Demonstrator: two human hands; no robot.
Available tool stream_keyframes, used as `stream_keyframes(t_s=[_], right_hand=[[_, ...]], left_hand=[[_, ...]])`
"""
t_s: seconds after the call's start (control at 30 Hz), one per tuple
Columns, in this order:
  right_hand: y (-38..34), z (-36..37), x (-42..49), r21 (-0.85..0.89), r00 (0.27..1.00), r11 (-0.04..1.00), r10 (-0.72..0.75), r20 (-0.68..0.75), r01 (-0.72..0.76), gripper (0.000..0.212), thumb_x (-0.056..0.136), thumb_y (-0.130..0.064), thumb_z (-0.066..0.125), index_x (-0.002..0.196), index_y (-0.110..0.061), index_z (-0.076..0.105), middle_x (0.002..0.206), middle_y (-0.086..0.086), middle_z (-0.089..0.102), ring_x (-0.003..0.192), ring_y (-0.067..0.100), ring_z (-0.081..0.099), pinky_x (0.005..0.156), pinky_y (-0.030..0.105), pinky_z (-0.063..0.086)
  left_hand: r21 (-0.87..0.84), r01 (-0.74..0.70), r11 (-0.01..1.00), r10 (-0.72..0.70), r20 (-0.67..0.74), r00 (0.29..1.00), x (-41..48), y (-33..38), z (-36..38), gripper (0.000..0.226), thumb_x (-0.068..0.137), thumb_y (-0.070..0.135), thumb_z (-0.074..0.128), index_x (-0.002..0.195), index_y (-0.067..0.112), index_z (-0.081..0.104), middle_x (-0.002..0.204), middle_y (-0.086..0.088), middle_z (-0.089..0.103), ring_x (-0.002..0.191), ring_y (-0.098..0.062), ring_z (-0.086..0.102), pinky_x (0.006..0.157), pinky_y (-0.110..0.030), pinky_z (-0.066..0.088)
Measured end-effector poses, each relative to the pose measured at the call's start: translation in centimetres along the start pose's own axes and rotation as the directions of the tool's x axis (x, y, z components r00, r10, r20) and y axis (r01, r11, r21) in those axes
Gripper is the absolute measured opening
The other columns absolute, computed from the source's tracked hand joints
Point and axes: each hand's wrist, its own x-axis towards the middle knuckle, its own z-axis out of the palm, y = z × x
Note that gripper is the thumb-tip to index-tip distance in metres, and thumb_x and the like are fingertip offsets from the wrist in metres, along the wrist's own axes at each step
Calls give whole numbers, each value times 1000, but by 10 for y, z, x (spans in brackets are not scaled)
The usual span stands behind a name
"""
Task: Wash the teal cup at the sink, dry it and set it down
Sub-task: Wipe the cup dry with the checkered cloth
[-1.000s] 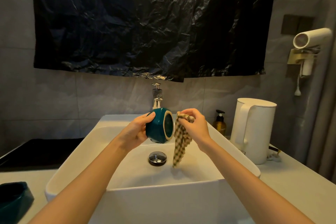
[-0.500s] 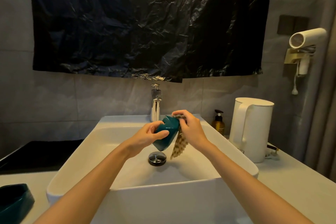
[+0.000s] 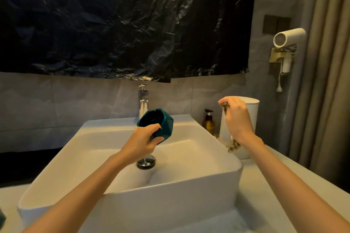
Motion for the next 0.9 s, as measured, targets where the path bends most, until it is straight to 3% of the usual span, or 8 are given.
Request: stream_keyframes(t_s=[0.2,0.37,0.43,0.5,0.63,0.77,0.83,0.9], right_hand=[[66,7,-34,-274,858,937,317,405,-217,28,95,-3,49,107,-25,63,114,7,59,97,24,58,88,38,54],[93,9,-64,-424,650,859,500,572,-287,17,94,-20,54,105,-31,60,123,5,58,118,27,49,105,48,39],[90,6,-60,-462,633,845,516,578,-268,22,94,-24,52,113,-32,59,128,6,54,123,31,42,108,53,32],[71,-4,-51,-379,724,887,441,531,-263,27,98,-22,46,122,-29,58,129,6,54,121,29,44,104,49,38],[6,-20,-34,81,871,967,178,458,-241,32,101,-34,42,126,-21,57,128,-1,58,108,13,53,93,33,48],[-48,-17,-34,213,687,889,142,713,-406,58,93,-57,40,139,-22,42,137,-1,46,103,15,55,71,23,53],[-60,-12,-36,196,577,871,116,809,-450,63,90,-62,40,139,-23,40,139,1,45,103,17,58,73,23,53],[-68,-8,-40,234,554,838,95,827,-493,59,90,-60,44,134,-20,46,131,2,51,96,16,61,74,22,53]], left_hand=[[369,-194,909,183,67,981,-7,20,12,13,94,21,51,106,19,56,115,2,62,98,-16,54,91,-19,35],[454,-303,837,284,112,952,-12,35,21,16,95,27,49,110,22,55,116,5,62,98,-14,55,94,-17,28],[459,-307,834,284,120,951,-13,40,23,18,95,26,49,111,21,55,118,4,62,99,-14,55,96,-18,30],[469,-306,828,279,127,952,-13,44,23,18,95,26,49,112,21,55,119,4,62,100,-14,56,96,-19,31],[515,-332,790,309,133,942,-15,55,21,19,93,23,53,112,20,57,117,2,63,100,-16,58,99,-25,34],[576,-376,726,361,147,921,-21,65,13,20,82,18,70,101,18,63,103,1,69,88,-18,64,94,-30,43],[595,-417,687,412,154,898,-23,64,8,28,66,17,83,88,20,65,86,3,71,74,-14,66,88,-33,50],[623,-447,642,457,158,876,-25,61,2,32,59,18,87,83,21,66,80,5,70,71,-12,66,94,-38,47]])
